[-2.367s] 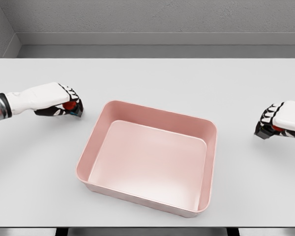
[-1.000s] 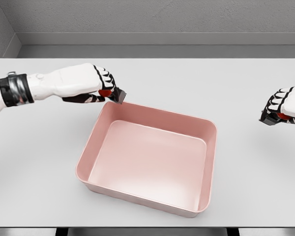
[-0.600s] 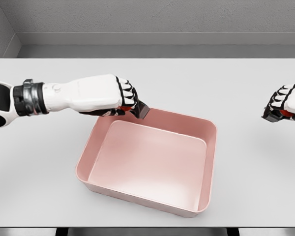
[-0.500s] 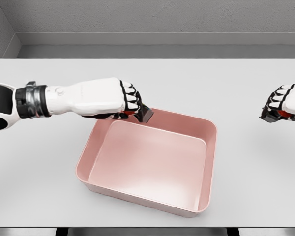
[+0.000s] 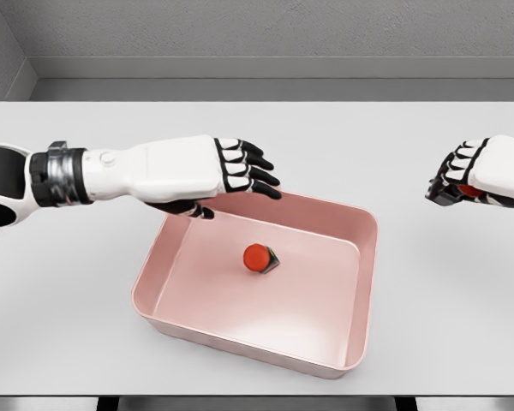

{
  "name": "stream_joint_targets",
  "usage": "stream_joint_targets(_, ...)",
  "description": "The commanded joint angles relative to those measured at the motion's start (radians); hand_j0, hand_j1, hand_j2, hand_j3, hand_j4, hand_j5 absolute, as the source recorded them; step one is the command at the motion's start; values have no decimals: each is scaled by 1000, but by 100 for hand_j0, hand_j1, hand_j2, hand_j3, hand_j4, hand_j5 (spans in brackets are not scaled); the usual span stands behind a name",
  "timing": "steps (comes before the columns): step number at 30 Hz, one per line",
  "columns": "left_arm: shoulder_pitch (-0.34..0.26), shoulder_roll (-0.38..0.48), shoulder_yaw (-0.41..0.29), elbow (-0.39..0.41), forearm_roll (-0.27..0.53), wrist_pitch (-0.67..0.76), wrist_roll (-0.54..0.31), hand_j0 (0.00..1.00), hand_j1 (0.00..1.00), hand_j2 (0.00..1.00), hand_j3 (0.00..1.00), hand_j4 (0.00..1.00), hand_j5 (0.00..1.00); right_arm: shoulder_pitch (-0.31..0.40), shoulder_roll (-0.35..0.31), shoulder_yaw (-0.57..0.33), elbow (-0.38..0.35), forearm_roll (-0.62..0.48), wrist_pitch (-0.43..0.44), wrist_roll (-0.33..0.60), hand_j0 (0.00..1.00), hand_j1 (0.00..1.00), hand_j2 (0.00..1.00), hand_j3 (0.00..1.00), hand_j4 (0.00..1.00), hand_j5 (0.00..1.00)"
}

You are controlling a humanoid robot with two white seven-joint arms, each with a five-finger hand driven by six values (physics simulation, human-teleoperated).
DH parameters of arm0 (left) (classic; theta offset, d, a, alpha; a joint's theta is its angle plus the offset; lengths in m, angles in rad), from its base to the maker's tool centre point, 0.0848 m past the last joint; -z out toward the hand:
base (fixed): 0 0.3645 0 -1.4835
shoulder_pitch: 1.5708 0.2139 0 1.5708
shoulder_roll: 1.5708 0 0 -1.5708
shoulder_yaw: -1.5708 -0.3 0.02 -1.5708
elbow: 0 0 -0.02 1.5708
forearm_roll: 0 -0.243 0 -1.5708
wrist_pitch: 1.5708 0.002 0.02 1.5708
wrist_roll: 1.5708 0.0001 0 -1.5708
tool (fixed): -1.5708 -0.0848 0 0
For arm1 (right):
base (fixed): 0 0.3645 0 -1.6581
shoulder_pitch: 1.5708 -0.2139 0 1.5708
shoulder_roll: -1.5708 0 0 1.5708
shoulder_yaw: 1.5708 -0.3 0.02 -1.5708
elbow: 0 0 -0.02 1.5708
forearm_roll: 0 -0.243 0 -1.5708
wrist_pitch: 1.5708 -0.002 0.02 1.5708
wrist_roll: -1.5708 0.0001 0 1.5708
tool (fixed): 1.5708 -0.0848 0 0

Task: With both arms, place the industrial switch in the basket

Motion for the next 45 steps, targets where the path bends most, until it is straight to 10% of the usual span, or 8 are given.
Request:
stream_joint_targets(1, 2, 19, 12, 7, 26, 2, 1, 100, 100, 100, 100, 100, 100, 0, 15, -2, -1, -9, 1, 0, 56, 56, 56, 56, 56, 56)
stream_joint_targets(16, 117, 171, 78, 220, 164, 2, 1, 100, 100, 100, 100, 100, 100, -32, 161, -2, -2, -17, 1, 0, 56, 56, 56, 56, 56, 56)
stream_joint_targets(36, 120, 185, 83, 266, 193, 2, 1, 100, 100, 100, 100, 100, 100, -92, 384, 18, -4, -27, 1, -3, 57, 57, 57, 57, 57, 57)
stream_joint_targets(45, 118, 187, 92, 272, 208, 2, 1, 100, 100, 100, 100, 100, 100, -97, 324, 15, -2, -27, 1, -2, 100, 100, 100, 100, 100, 100)
